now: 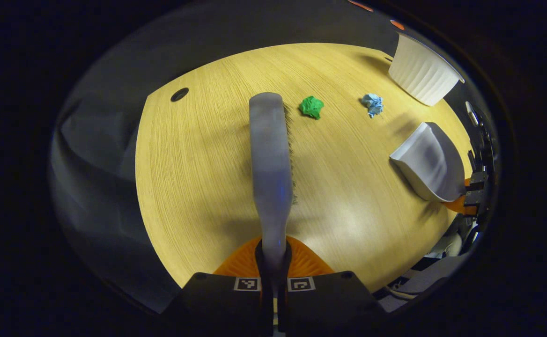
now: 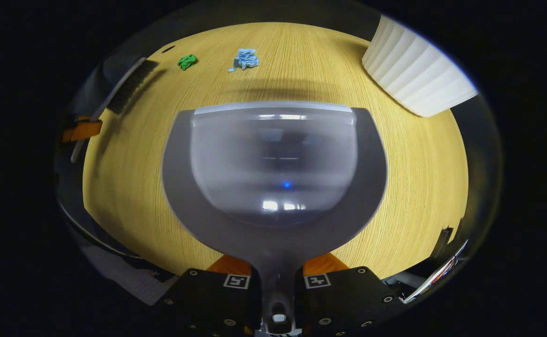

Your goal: Pick up the small broom and dustpan from the desktop, sweep the trash into the dustpan with the broom, and then empty the trash into the garbage bin.

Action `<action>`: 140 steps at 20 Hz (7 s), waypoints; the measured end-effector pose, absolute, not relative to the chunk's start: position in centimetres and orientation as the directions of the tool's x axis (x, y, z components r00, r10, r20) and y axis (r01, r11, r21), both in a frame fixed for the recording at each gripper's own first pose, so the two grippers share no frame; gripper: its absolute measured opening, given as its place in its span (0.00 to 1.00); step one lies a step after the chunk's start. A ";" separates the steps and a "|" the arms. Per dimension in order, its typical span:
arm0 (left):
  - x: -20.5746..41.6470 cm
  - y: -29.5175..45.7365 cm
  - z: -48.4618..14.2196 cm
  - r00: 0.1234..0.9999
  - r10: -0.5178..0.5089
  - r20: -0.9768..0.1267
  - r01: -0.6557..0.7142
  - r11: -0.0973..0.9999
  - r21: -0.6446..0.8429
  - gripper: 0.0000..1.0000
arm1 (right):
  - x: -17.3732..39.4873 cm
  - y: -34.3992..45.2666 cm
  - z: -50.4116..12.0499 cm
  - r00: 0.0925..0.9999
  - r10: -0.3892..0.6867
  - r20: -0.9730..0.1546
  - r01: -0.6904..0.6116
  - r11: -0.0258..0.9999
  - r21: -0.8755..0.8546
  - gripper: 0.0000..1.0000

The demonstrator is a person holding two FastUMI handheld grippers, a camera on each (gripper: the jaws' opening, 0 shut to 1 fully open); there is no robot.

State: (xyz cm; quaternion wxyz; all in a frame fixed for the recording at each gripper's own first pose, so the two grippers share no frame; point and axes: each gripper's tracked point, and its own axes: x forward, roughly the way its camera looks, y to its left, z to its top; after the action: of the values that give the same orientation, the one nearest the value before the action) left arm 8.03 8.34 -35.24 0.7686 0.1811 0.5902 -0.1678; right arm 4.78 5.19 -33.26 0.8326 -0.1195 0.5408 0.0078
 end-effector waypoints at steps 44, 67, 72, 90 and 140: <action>4.1 -10.7 -33.4 -0.216 -0.257 -0.942 0.795 0.514 -0.323 0.07 | 6.0 6.6 -32.4 0.433 -0.082 -0.898 -0.217 0.957 -0.192 0.28; 10.8 -1.8 -29.6 -0.037 -0.203 -0.978 0.777 0.610 -0.156 0.06 | 6.4 6.7 -32.4 0.436 -0.091 -0.895 -0.186 0.964 -0.189 0.27; 15.6 -0.7 -31.7 0.018 -0.128 -0.992 0.756 0.651 -0.071 0.07 | 7.0 6.2 -32.3 0.430 -0.089 -0.899 -0.217 0.956 -0.198 0.28; 13.3 -7.5 -36.9 -0.045 -0.105 -0.993 0.820 0.564 -0.096 0.06 | 7.9 5.8 -32.2 0.425 -0.082 -0.901 -0.255 0.945 -0.206 0.27; 14.6 -4.9 -36.9 -0.017 -0.208 -0.978 0.739 0.656 -0.153 0.07 | 9.2 6.3 -31.0 0.418 -0.106 -0.902 -0.197 0.959 -0.204 0.28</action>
State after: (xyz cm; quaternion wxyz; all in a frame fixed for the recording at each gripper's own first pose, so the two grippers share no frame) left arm 14.56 -4.86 -36.89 0.6673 0.2145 0.6186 -0.3549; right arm 9.16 6.28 -30.99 0.8303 -0.1405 0.5386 0.0275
